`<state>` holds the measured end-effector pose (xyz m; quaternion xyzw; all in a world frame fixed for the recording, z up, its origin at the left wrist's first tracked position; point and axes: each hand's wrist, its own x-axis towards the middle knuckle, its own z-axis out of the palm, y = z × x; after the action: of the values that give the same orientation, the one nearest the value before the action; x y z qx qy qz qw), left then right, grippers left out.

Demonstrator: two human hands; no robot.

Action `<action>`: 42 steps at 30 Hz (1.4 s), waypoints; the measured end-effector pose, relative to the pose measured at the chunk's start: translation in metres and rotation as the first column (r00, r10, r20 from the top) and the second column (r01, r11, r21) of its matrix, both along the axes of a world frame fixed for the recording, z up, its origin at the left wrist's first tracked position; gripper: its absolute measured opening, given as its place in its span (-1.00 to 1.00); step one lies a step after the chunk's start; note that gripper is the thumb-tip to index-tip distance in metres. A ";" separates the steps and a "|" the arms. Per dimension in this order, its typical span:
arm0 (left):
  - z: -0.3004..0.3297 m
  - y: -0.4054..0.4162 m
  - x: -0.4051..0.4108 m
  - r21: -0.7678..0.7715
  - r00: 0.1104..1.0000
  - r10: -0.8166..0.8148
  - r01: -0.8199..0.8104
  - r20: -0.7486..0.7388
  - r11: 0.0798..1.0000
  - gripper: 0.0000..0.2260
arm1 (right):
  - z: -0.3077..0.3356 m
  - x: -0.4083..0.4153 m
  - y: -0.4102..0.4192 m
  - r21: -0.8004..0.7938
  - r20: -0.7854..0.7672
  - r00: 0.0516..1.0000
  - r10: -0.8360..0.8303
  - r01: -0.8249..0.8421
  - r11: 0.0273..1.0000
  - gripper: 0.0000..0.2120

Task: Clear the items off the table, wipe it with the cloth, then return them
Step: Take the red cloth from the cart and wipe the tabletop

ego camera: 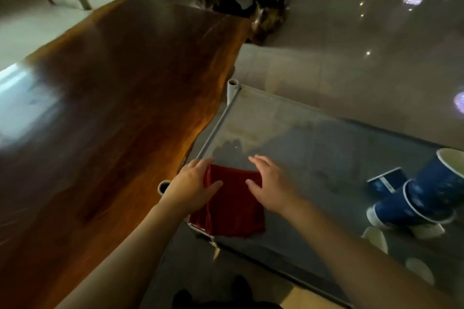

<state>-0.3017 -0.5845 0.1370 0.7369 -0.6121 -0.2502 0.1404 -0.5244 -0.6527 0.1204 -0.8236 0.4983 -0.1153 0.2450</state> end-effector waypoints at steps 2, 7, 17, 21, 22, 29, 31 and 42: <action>-0.010 -0.010 -0.004 0.043 0.998 -0.060 0.059 0.025 0.997 -0.37 | -0.011 -0.005 0.000 0.051 -0.016 0.999 -0.048 0.048 0.998 -0.41; -0.033 -0.026 -0.010 0.111 0.987 -0.140 0.131 0.078 0.985 -0.39 | -0.032 -0.004 0.003 0.157 -0.094 0.989 -0.113 0.127 0.979 -0.42; -0.046 -0.044 -0.013 0.178 0.990 -0.020 -0.006 0.140 0.984 -0.48 | -0.052 0.016 0.001 0.362 0.010 0.899 -0.439 0.405 0.840 -0.42; -0.044 -0.050 -0.015 0.225 0.975 -0.056 0.007 0.214 0.974 -0.63 | -0.055 0.028 -0.008 0.411 0.008 0.855 -0.519 0.470 0.781 -0.54; -0.044 -0.050 -0.016 0.229 0.972 -0.062 0.009 0.225 0.973 -0.65 | -0.055 0.031 -0.009 0.428 0.022 0.858 -0.513 0.456 0.781 -0.63; -0.028 -0.033 -0.007 0.116 0.977 -0.059 0.035 0.206 0.993 -0.66 | -0.028 0.028 -0.008 0.458 0.244 0.872 -0.424 0.282 0.843 -0.80; -0.019 -0.026 -0.001 0.096 0.991 -0.039 0.027 0.125 0.995 -0.72 | -0.015 0.024 -0.006 0.427 0.292 0.886 -0.360 0.216 0.878 -0.79; 0.039 0.053 0.049 0.016 0.938 0.197 -0.201 -0.285 0.979 -0.83 | 0.062 0.047 0.013 0.382 0.455 0.890 -0.027 -0.168 0.909 -0.84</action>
<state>-0.2524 -0.5317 0.1758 0.7504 -0.5095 -0.3340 0.2565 -0.4773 -0.6395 0.1824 -0.7220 0.4099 -0.1865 0.5252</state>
